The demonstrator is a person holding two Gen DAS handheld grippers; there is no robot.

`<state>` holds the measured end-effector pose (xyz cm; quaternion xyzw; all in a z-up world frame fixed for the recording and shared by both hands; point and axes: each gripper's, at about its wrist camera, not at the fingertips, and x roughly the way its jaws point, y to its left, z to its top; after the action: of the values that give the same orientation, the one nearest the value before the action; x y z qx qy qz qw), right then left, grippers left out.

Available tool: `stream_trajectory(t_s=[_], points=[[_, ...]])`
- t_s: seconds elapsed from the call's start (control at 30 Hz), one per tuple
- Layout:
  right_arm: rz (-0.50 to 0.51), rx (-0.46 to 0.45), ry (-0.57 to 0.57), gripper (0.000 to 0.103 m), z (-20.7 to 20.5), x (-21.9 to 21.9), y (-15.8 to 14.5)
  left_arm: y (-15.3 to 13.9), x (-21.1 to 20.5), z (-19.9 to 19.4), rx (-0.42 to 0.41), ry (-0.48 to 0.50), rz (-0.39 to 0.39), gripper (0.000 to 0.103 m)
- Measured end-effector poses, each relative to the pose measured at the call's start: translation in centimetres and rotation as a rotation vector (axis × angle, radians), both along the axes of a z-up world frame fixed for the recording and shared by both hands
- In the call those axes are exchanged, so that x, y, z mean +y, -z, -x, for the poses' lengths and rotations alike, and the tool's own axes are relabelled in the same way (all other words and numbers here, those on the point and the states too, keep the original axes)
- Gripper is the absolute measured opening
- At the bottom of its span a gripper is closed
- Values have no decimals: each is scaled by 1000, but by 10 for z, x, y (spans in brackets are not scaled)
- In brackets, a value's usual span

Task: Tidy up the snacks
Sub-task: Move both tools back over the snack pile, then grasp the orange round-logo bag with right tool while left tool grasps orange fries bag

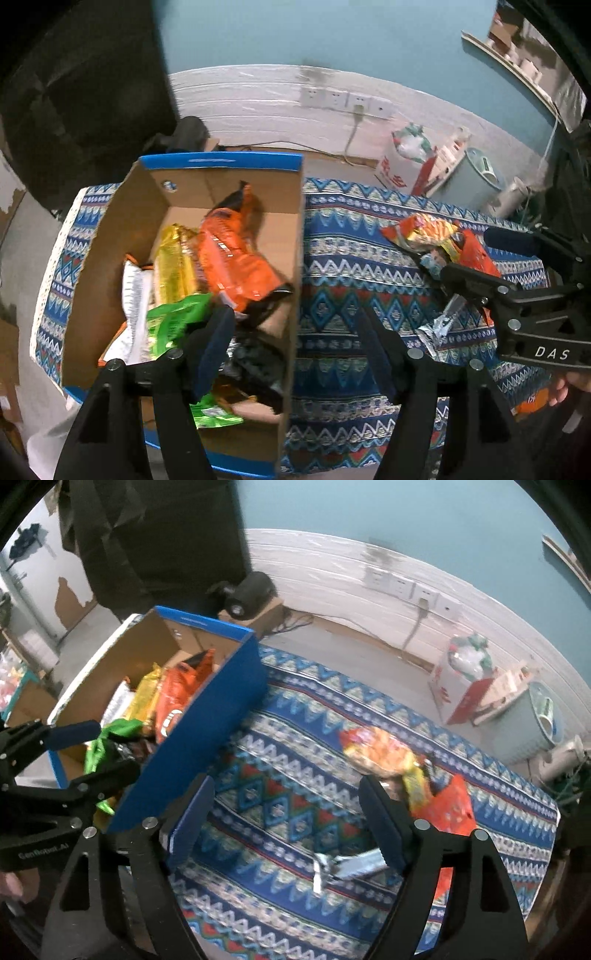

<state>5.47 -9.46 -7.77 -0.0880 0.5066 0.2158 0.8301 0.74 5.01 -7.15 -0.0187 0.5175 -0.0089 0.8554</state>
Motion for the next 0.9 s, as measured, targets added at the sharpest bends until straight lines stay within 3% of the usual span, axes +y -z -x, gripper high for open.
stream_trajectory(t_s=[0.6,0.9], points=[[73,13,85,81,7,-103,21,11,-91,-17,46,155,-92,78],[140,138,-2,81,-11,-140,46,21,-122,-38,49,250,-132,82]])
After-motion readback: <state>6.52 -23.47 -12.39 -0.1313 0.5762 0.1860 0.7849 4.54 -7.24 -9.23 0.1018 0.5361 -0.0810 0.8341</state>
